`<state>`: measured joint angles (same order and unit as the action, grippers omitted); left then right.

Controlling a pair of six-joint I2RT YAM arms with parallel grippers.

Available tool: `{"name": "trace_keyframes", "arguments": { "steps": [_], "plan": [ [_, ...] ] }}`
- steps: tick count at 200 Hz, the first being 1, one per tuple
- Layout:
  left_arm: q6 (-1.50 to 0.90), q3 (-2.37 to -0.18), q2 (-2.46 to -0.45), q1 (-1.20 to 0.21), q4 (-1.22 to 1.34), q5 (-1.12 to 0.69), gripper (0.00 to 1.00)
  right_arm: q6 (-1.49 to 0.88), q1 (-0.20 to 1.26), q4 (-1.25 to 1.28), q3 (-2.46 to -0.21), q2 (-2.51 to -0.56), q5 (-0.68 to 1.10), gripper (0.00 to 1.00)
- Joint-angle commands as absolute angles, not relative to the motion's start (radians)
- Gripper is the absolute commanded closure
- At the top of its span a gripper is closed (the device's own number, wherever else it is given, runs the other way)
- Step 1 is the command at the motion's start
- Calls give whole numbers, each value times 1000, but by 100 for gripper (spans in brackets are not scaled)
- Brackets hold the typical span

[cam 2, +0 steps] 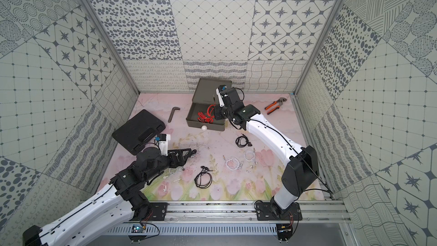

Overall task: Place the wired earphones into the drawer by color
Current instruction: Place the wired earphones in the drawer.

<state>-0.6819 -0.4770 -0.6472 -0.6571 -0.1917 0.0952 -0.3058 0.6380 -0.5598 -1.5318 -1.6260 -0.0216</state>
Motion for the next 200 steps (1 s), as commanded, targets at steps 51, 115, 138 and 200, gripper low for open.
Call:
{"name": "trace_keyframes", "arguments": {
  "steps": [51,115,138,200],
  "plan": [
    [-695,-518,-706,-655,-153,111,1,-296,629,-521,-1499,-1621,-54,78],
    [-699,-596,-803,-656,-142,116,1,-302,615,-532,-1461,-1524,-48,60],
    [-707,-633,-856,-656,-135,112,1,-307,604,-532,-1421,-1468,-43,55],
    [-739,-725,-1049,-651,-49,62,1,-296,565,-495,-1246,-1291,-32,42]
  ]
}}
